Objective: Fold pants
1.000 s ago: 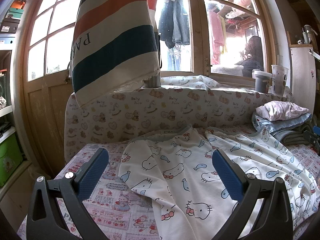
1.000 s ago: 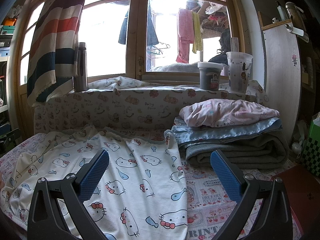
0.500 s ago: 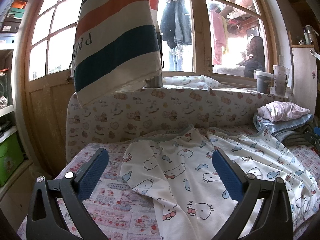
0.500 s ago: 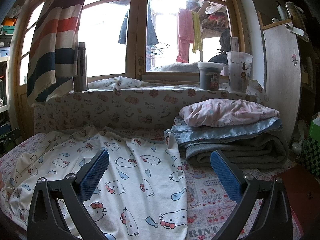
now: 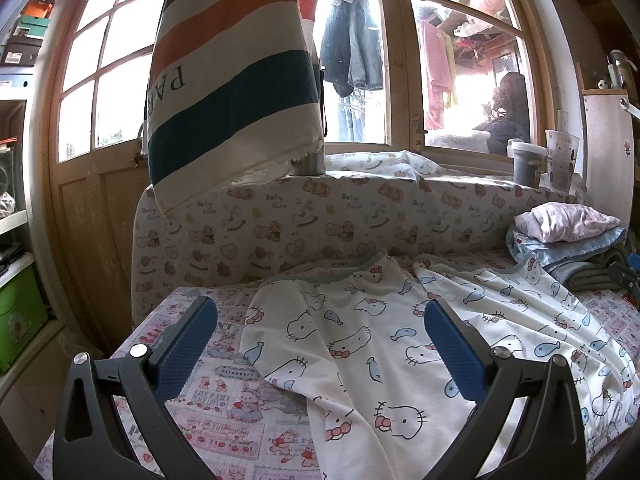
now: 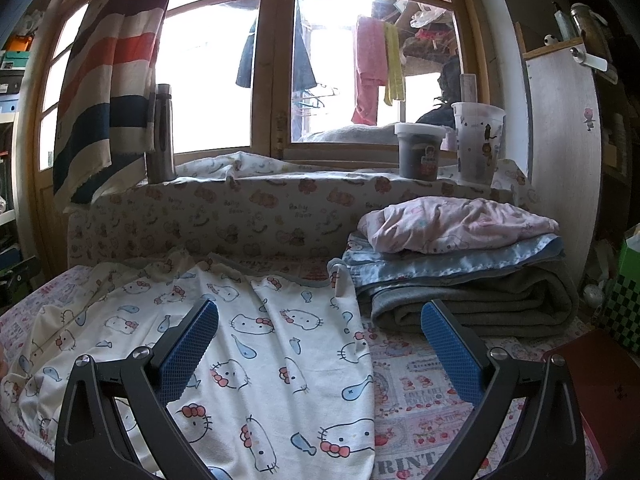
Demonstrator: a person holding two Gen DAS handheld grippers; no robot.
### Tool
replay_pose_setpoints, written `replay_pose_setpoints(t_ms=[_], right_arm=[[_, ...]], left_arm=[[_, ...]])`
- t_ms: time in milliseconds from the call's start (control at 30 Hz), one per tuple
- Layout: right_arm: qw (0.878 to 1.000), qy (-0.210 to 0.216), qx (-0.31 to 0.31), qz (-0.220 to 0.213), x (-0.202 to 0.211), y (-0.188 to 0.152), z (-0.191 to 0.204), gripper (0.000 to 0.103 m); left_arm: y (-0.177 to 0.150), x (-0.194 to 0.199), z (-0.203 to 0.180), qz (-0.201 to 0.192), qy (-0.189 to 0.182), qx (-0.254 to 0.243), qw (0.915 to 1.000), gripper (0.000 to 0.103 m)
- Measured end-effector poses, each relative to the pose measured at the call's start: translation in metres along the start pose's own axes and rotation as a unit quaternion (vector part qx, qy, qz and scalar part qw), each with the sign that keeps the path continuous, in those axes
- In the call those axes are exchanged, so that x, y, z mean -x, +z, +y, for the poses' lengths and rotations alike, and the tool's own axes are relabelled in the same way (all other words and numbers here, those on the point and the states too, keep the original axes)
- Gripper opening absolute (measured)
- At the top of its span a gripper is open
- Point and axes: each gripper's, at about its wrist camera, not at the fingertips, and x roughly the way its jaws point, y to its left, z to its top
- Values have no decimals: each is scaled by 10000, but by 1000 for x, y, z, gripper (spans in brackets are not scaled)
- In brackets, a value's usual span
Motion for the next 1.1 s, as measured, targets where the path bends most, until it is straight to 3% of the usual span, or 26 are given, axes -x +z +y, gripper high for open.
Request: replay_pose_setpoints(t_ms=[767, 833, 967, 1100], right_arm=[[10000, 18, 1, 41, 0, 0, 1, 102], [10000, 19, 10, 32, 0, 0, 1, 102], [9999, 130, 49, 26, -1, 0, 1, 102], [9998, 111, 134, -48, 1, 0, 5, 102]], left_arm=[[1, 1, 2, -38, 99, 16, 9999, 103], [1, 5, 5, -177, 171, 57, 9997, 103], [2, 24, 13, -627, -47, 169, 9979, 103], [7, 43, 14, -1010, 489, -84, 9937, 103]])
